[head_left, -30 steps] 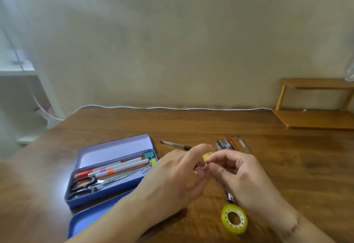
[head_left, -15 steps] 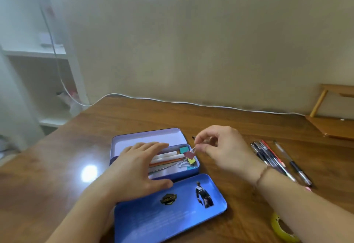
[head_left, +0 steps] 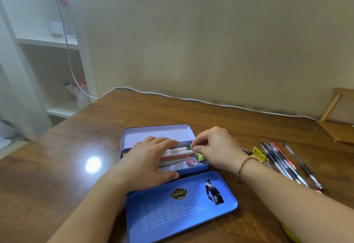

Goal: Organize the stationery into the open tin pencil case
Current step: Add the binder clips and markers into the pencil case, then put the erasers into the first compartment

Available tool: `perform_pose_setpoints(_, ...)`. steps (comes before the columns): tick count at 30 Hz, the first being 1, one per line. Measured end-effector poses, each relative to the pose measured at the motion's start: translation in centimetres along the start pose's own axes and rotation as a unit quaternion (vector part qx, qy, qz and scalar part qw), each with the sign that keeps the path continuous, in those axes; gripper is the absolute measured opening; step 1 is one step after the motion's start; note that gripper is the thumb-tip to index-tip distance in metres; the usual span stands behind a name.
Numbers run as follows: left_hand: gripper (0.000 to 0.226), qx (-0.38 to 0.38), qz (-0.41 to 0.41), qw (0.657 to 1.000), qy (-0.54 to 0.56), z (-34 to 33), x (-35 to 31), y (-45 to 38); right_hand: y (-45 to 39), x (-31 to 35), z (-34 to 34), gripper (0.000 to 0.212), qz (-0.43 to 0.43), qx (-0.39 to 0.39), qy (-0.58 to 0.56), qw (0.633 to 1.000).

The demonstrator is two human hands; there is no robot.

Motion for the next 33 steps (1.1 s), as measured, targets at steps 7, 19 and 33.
perform_pose_setpoints(7, 0.073, -0.001, -0.005, 1.000, -0.001, -0.1, 0.0, -0.1, 0.0, 0.9, -0.6, 0.015, 0.049, -0.019, 0.126, 0.991)
perform_pose_setpoints(19, 0.052, -0.057, -0.059, 0.996, 0.034, 0.7, -1.2, 0.1, 6.3, -14.3, 9.7, 0.021, -0.160, -0.199, 0.131, 0.958)
perform_pose_setpoints(33, 0.033, -0.162, -0.097, 0.977, 0.099, 2.1, -2.3, 0.8, 5.6, -14.2, 5.5, 0.038, -0.139, -0.038, 0.172, 0.975)
Point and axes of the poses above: each hand's wrist, its own y-axis away from the middle knuckle, its own z-axis out of the back of the hand, x = y × z, the point moved 9 cm from there along -y, towards the middle knuckle, and after that the axes turned 3 degrees about -z, right-handed, at the moved point
